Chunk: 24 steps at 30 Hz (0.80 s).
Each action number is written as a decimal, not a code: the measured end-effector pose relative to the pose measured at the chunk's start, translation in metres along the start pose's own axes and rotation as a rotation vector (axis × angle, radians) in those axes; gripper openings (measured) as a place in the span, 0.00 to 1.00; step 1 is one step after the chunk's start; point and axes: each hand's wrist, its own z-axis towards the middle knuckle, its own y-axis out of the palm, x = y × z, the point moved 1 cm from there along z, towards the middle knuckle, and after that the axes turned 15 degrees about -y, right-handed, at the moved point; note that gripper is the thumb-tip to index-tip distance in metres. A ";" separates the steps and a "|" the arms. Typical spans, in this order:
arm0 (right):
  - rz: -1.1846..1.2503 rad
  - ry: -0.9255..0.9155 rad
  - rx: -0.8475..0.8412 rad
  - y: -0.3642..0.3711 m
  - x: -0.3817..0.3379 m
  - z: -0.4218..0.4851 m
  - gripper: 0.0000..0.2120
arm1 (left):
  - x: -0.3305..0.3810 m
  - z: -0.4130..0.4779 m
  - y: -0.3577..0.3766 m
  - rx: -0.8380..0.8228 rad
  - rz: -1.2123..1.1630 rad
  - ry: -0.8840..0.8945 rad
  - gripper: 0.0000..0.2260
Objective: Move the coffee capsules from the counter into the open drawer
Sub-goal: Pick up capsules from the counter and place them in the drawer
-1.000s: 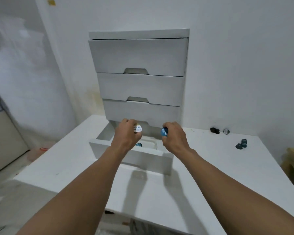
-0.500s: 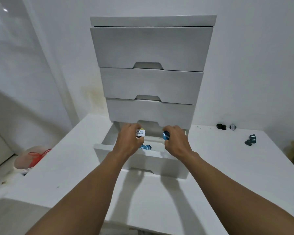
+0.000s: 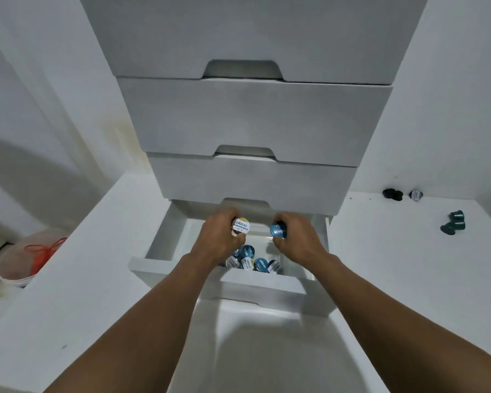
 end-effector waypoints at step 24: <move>-0.014 0.156 -0.175 0.057 0.071 0.024 0.21 | -0.043 0.088 0.093 -0.354 0.014 0.025 0.19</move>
